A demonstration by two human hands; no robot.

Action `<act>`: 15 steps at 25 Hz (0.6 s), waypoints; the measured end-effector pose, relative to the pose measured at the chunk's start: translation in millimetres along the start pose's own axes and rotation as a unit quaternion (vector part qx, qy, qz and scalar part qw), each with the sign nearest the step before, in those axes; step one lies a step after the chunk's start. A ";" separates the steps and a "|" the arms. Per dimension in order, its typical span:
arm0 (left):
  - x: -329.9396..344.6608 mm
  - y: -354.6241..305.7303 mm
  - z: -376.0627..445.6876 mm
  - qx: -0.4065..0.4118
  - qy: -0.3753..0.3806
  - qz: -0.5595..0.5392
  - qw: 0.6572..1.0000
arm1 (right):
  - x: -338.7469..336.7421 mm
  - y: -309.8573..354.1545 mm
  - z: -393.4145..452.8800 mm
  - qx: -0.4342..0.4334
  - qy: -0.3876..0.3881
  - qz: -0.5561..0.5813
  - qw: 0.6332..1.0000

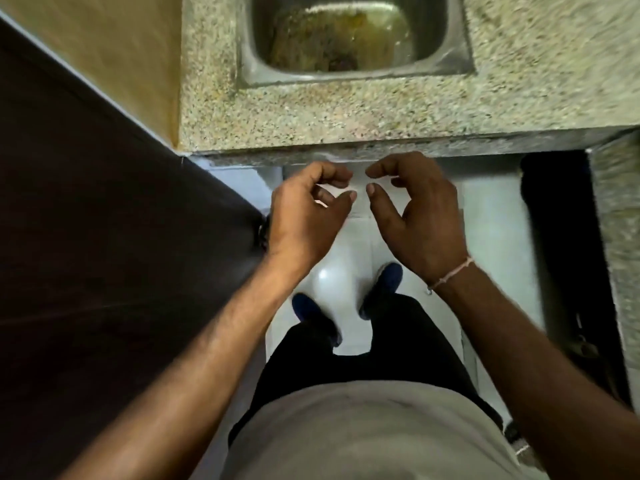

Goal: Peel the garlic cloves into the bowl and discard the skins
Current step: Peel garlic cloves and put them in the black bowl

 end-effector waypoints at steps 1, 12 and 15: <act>18.4 -15.0 -2.1 0.019 0.024 0.012 0.999 | -18.8 -7.5 -5.5 0.008 -0.022 -0.010 1.000; 288.5 -157.4 -21.9 0.233 0.279 0.048 0.930 | -243.0 -173.1 -72.5 0.184 -0.209 -0.102 0.955; 359.1 -183.1 -32.1 0.269 0.319 0.047 0.908 | -293.2 -211.9 -88.9 0.198 -0.254 -0.142 0.936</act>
Point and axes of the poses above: each hand's wrist, its own z-axis towards the middle knuckle, its own x-axis out of the palm, y = z × x, the point moved 10 cm from there along z, towards the middle knuckle, and after that the axes turned 10 degrees about -z, right-handed, at the moved point
